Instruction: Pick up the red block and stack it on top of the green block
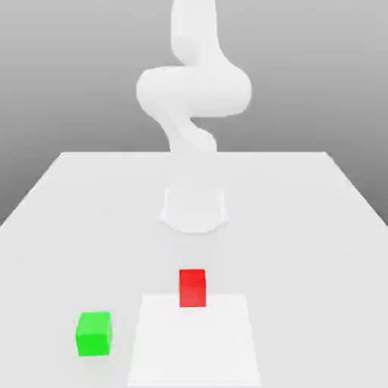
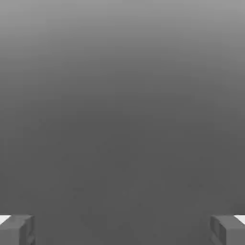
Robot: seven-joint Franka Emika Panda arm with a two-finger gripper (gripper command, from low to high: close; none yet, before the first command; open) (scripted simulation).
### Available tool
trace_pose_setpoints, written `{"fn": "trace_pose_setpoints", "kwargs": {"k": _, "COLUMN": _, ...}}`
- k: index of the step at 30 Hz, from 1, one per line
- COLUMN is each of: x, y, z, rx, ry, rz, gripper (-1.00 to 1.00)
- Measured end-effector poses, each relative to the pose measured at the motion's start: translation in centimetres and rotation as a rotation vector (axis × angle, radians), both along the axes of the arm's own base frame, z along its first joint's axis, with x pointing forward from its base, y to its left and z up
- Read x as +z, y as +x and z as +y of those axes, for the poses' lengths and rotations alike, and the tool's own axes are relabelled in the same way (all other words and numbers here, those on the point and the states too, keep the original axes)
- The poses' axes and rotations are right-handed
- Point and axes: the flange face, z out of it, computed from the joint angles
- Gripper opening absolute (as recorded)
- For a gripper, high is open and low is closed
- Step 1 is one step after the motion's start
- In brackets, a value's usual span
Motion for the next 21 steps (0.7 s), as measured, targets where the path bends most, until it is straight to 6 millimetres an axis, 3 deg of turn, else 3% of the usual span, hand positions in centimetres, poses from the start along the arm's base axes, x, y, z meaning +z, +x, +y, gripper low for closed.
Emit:
{"fn": "trace_pose_setpoints", "kwargs": {"k": 4, "x": -9.9, "y": 3.1, "z": -0.6, "rx": 0.003, "ry": 0.006, "rz": 0.147, "gripper": 0.0}}
{"fn": "trace_pose_setpoints", "kwargs": {"k": 9, "x": -22.5, "y": 3.6, "z": -0.6, "rx": 0.014, "ry": 0.003, "rz": 0.331, "gripper": 0.0}}
{"fn": "trace_pose_setpoints", "kwargs": {"k": 13, "x": -32.6, "y": 1.1, "z": -0.3, "rx": 0.027, "ry": -0.006, "rz": 0.492, "gripper": 0.0}}
{"fn": "trace_pose_setpoints", "kwargs": {"k": 17, "x": -42.9, "y": -4.0, "z": 0.1, "rx": 0.045, "ry": -0.018, "rz": 0.67, "gripper": 0.0}}
{"fn": "trace_pose_setpoints", "kwargs": {"k": 19, "x": -46.1, "y": -5.2, "z": 0.2, "rx": 0.05, "ry": -0.019, "rz": 0.71, "gripper": 0.0}}
{"fn": "trace_pose_setpoints", "kwargs": {"k": 21, "x": -47.9, "y": -5.4, "z": 0.3, "rx": 0.054, "ry": -0.019, "rz": 0.719, "gripper": 0.0}}
